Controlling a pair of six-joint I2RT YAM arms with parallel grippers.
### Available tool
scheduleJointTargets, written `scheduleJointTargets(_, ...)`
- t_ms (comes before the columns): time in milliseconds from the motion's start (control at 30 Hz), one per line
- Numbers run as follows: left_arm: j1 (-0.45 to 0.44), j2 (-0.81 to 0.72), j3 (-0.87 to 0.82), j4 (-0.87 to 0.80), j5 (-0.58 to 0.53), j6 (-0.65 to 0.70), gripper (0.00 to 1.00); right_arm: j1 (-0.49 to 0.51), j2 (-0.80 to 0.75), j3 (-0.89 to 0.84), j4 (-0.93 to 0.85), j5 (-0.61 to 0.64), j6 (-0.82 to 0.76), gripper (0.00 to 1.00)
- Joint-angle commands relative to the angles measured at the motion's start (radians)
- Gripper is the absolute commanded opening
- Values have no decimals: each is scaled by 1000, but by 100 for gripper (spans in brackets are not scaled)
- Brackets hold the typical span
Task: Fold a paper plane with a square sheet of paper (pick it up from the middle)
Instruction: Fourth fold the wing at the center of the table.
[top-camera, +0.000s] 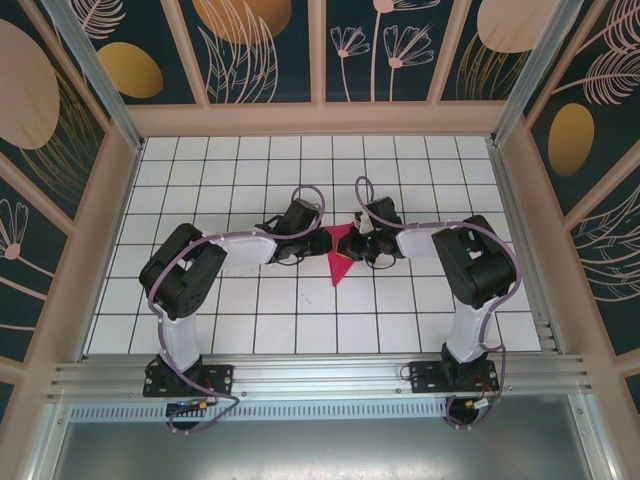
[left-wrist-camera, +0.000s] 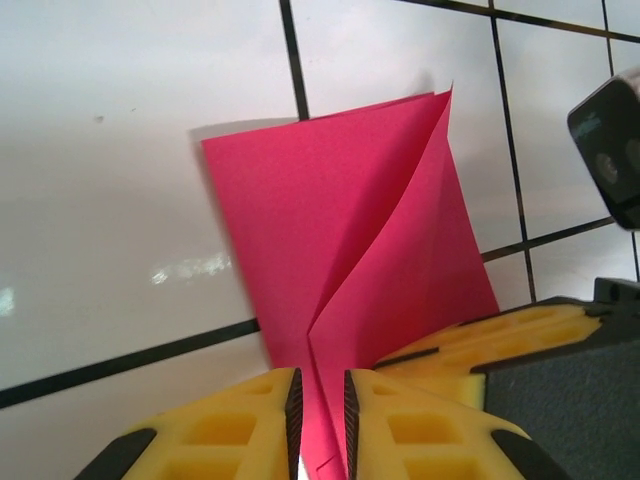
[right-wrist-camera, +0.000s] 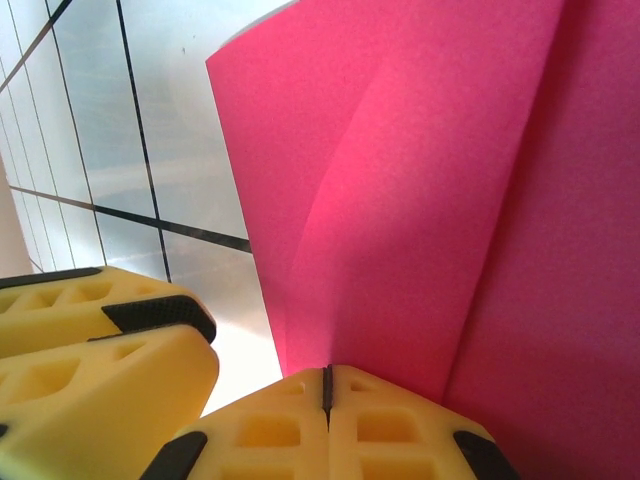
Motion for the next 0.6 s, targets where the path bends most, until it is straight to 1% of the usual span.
scheduleJointTargets(0,-4,38,34,-8,29,-18,21,4,11,-19,21,1,9,5)
scheduleJointTargets(67,-4,51,48,-43,8,-13,22,5,8,-19,22,2,11,5)
scheduleJointTargets(200,-5,82,73,-91,32,5,24,5,5,-18,28,-2,14,5)
scheduleJointTargets(333,-5,122,118,-171,31,27,25,5,0,-15,27,0,13,5)
scheduleJointTargets(467,-8,160,175,-299,-24,58,23,3,-4,-11,25,-2,13,5)
scheduleJointTargets(567,-8,175,183,-326,-35,69,22,3,-13,-9,23,-7,13,5)
